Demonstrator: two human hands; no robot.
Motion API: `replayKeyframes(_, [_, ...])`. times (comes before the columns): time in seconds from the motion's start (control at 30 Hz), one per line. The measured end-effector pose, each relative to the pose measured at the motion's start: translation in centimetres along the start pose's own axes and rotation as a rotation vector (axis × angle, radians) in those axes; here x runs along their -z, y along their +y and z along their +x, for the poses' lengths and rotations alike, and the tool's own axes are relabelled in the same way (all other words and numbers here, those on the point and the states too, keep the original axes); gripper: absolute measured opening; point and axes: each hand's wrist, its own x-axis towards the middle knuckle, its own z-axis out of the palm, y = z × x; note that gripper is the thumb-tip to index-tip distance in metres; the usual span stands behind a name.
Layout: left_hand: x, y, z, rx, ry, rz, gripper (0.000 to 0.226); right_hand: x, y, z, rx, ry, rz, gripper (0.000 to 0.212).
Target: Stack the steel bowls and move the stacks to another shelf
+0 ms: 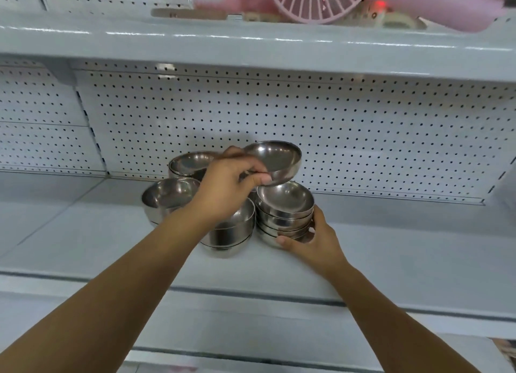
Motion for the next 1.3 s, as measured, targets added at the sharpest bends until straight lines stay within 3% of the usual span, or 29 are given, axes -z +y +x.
replayKeyframes(0.2, [-2.4, -0.4, 0.2, -0.028, -0.201, -0.010, 0.005, -0.1, 0.0, 0.1, -0.002, 0.010, -0.021, 0.106])
replayKeyframes(0.4, [-3.2, -1.2, 0.2, -0.010, -0.266, -0.052, 0.006, 0.1, 0.4, 0.1, 0.028, 0.028, -0.079, 0.110])
replayKeyframes(0.83, [-3.6, -2.0, -0.7, 0.101, -0.242, -0.074, 0.005, 0.1, -0.1, -0.2, 0.039, 0.062, -0.079, 0.111])
replayKeyframes(1.03, [-2.9, -1.7, -0.3, 0.112, -0.281, 0.063, 0.031, 0.1, 0.3, -0.1, 0.012, 0.056, -0.085, 0.106])
replayKeyframes(1.3, [-3.1, -2.6, -0.2, 0.197, -0.240, -0.004, 0.029, 0.1, 0.7, 0.2, -0.010, 0.037, -0.095, 0.112])
